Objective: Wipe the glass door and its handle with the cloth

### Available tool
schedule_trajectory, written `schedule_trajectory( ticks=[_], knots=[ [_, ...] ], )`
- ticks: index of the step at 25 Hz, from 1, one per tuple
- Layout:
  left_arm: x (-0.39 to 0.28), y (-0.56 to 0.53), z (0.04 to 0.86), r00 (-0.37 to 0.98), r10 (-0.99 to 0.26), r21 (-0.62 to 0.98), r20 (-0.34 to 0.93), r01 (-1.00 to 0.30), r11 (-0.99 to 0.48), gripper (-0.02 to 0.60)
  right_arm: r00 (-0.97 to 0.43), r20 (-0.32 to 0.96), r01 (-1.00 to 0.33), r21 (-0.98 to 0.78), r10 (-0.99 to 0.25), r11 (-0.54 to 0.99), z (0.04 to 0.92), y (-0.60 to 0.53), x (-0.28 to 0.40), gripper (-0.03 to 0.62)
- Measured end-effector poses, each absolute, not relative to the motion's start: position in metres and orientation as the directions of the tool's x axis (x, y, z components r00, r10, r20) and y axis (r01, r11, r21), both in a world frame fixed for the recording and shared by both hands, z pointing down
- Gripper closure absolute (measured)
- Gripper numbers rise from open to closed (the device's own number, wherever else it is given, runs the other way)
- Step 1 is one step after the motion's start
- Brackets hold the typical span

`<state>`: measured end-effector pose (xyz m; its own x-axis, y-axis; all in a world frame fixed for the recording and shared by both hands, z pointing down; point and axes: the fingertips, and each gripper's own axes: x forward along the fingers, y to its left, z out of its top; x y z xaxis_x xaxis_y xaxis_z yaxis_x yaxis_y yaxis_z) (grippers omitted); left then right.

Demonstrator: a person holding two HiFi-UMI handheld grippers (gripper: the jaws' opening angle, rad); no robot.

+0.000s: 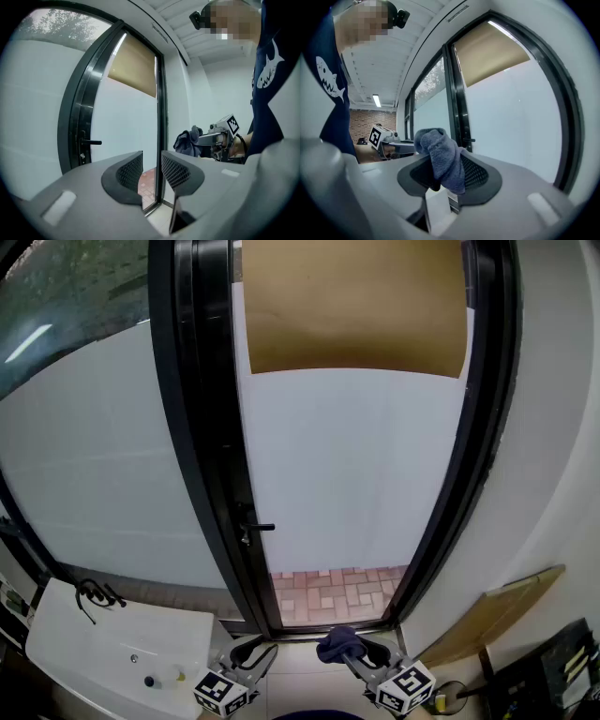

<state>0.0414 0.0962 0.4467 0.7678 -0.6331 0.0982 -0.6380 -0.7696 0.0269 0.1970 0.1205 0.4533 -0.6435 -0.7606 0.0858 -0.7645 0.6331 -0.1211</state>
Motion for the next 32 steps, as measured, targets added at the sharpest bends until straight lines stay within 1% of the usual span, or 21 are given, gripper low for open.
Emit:
schedule_trajectory(
  ticks=[14, 20, 24, 32],
  knots=[
    [0.066, 0.107, 0.461, 0.759, -0.644, 0.023, 0.098, -0.649, -0.761, 0.463, -0.675, 0.080, -0.737, -0.120, -0.734, 0.665, 0.459, 0.126, 0.215, 0.448],
    [0.059, 0.098, 0.471, 0.741, -0.661, 0.041, 0.123, -0.669, -0.742, 0.462, -0.678, 0.089, -0.734, -0.134, -0.729, 0.666, 0.466, 0.113, 0.214, 0.448],
    [0.054, 0.081, 0.481, 0.744, -0.659, 0.047, 0.113, -0.667, -0.744, 0.463, -0.678, 0.095, -0.734, -0.128, -0.729, 0.667, 0.470, 0.097, 0.210, 0.448],
    [0.038, 0.019, 0.474, 0.753, -0.652, 0.045, 0.086, -0.657, -0.753, 0.462, -0.676, 0.092, -0.736, -0.088, -0.731, 0.671, 0.455, 0.038, 0.188, 0.447]
  ],
)
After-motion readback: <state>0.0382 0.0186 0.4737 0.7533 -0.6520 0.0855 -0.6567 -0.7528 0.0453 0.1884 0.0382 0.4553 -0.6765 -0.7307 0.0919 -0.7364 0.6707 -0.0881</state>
